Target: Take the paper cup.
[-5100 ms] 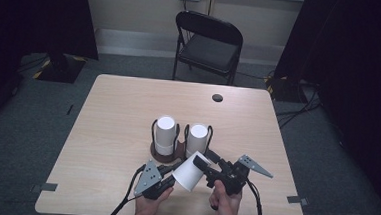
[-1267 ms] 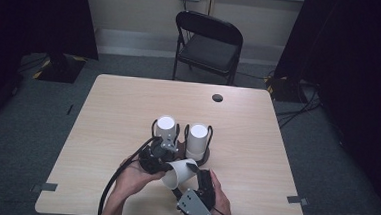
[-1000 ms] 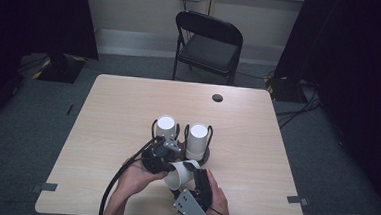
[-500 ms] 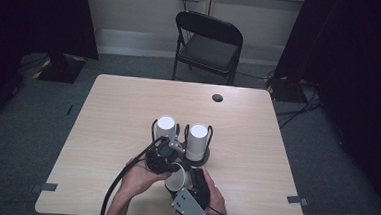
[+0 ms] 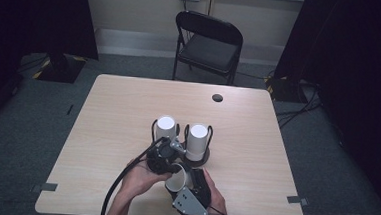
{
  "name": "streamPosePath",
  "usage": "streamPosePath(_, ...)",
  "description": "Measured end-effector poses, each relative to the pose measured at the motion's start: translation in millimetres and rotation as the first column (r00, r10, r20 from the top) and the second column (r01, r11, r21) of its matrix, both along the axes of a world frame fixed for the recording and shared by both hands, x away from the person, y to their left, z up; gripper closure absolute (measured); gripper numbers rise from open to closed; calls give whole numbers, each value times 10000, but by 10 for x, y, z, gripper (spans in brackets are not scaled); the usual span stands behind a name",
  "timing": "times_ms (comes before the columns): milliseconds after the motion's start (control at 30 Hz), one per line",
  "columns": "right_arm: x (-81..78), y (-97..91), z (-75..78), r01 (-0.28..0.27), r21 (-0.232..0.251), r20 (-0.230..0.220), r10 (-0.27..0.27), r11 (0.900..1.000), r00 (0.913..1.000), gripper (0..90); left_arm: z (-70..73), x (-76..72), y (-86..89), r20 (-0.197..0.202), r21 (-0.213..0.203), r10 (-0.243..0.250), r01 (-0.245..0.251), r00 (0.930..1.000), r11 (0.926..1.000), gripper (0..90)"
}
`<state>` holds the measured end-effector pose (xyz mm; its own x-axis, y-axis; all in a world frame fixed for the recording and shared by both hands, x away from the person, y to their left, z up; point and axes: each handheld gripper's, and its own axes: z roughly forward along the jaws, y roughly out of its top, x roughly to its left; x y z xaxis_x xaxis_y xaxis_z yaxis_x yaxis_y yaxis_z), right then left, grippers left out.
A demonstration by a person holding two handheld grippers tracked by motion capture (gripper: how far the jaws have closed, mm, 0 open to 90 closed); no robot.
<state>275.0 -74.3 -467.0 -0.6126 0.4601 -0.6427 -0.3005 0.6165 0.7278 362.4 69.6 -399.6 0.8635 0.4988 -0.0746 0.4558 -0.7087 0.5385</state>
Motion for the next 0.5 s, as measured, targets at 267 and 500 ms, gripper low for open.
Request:
streamPosePath(267,7,-19,22,-119,208,-226,124,9997,9997,238,-14,9,36,-48,-211,31,-32,10000,9998,851)
streamPosePath(500,2,-53,50,24,537,-435,-1,9986,9991,243,-50,2,77,-135,-497,424,-430,9990,9978,804)
